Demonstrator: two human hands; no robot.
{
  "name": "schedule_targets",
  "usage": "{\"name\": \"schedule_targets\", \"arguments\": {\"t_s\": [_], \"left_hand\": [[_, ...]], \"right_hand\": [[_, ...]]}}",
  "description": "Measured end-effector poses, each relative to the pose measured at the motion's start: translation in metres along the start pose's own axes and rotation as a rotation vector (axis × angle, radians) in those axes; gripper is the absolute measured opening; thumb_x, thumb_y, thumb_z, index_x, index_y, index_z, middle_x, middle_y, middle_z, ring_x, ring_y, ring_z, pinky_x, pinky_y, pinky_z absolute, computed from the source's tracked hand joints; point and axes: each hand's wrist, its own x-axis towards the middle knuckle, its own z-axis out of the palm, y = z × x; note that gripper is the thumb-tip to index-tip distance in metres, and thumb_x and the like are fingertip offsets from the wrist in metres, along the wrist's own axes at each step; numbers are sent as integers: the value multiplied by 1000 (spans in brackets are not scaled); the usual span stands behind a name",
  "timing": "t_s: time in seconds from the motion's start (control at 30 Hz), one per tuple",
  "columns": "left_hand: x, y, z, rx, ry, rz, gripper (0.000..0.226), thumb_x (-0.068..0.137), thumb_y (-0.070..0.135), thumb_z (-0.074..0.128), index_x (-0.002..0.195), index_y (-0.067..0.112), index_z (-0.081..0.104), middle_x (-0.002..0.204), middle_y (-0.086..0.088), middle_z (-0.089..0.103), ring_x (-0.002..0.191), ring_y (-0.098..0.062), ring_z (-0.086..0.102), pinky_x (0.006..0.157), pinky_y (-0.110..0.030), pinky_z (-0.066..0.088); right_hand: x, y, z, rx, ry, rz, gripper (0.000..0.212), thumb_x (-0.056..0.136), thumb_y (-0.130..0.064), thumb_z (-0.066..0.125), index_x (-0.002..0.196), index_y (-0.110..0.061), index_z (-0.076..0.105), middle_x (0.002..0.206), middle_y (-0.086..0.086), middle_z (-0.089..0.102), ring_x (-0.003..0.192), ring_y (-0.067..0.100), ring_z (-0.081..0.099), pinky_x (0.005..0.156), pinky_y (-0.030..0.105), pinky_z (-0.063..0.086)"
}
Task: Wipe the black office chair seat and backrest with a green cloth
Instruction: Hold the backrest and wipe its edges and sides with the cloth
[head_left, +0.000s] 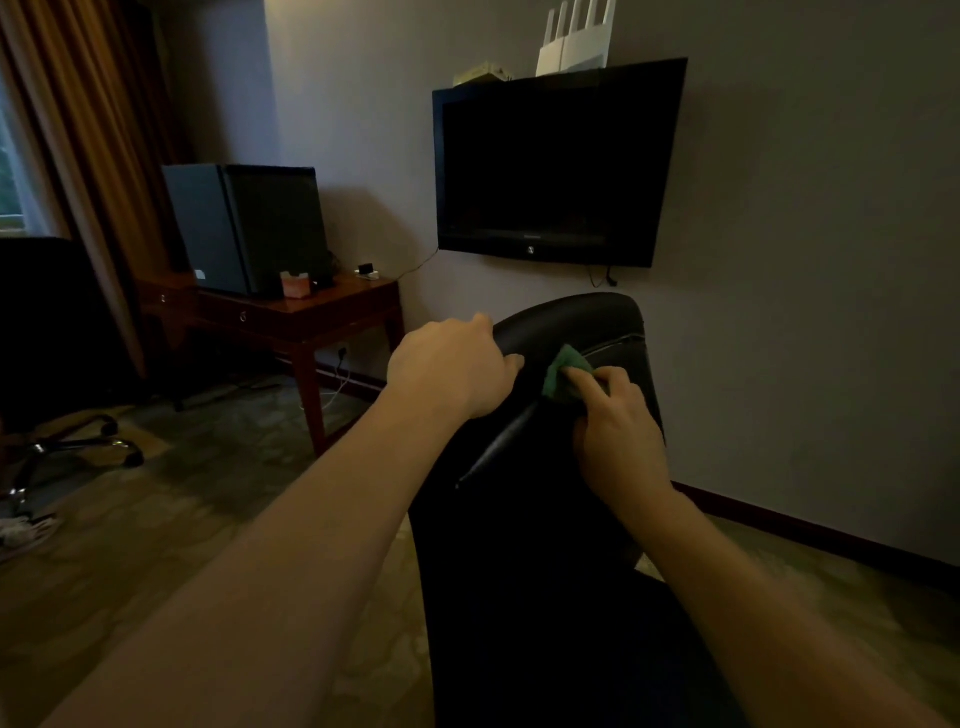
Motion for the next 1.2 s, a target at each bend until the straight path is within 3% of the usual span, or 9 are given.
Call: {"name": "schedule_targets", "arguments": {"t_s": [0.1, 0.23, 0.4, 0.53, 0.63, 0.73, 0.83, 1.2], "left_hand": [[4, 1, 1, 2, 11, 1, 48, 97, 61, 40, 124, 21, 45, 87, -1, 52, 76, -20, 57, 71, -40, 53], [10, 0, 4, 20, 13, 9, 49, 97, 61, 40, 123, 20, 45, 90, -3, 55, 79, -24, 60, 76, -43, 56], [19, -3, 6, 24, -1, 31, 50, 97, 62, 39, 124, 20, 45, 90, -2, 55, 80, -24, 60, 78, -45, 56], [28, -6, 5, -9, -44, 72, 50, 97, 62, 39, 126, 22, 44, 91, 0, 55, 80, -21, 59, 78, -44, 56], [35, -7, 6, -7, -40, 97, 50, 97, 63, 39, 126, 22, 45, 88, 2, 54, 78, -18, 58, 75, -41, 55], [42, -5, 9, 4, -29, 96, 51, 96, 65, 38, 125, 24, 45, 87, 3, 53, 77, -18, 58, 74, -41, 55], [50, -2, 12, 10, -20, 94, 50, 96, 66, 38, 125, 26, 44, 85, 4, 52, 75, -17, 57, 70, -39, 53], [63, 0, 16, 61, 22, 142, 54, 96, 67, 33, 128, 26, 44, 94, 0, 58, 79, -20, 59, 78, -44, 56]], "right_hand": [[-9, -5, 3, 19, 85, -157, 43, 91, -8, 63, 133, -13, 58, 131, 14, 53, 106, 27, 55, 79, 28, 51], [-6, 3, 6, 1, 71, -221, 45, 87, -6, 68, 131, -14, 60, 129, 16, 54, 105, 29, 57, 79, 35, 56], [12, 21, 8, -55, -20, -107, 48, 96, -16, 56, 143, -23, 47, 140, 11, 44, 114, 27, 50, 86, 29, 46], [26, 30, 3, -75, -173, 91, 55, 100, -22, 47, 152, -27, 29, 146, 9, 32, 121, 28, 42, 94, 35, 44], [23, 27, 0, 28, -120, 165, 52, 101, -19, 45, 151, -23, 31, 142, 10, 36, 119, 26, 44, 95, 35, 44], [9, 21, 1, 73, -33, 16, 49, 99, -16, 48, 147, -20, 40, 144, 9, 38, 122, 24, 44, 97, 30, 42], [3, 18, 8, 28, -22, -124, 49, 96, -15, 56, 144, -20, 47, 145, 12, 40, 123, 27, 45, 97, 34, 47], [33, 63, 16, -143, -9, -66, 50, 94, -15, 56, 143, -22, 48, 137, 15, 46, 110, 32, 50, 85, 37, 49]]}}
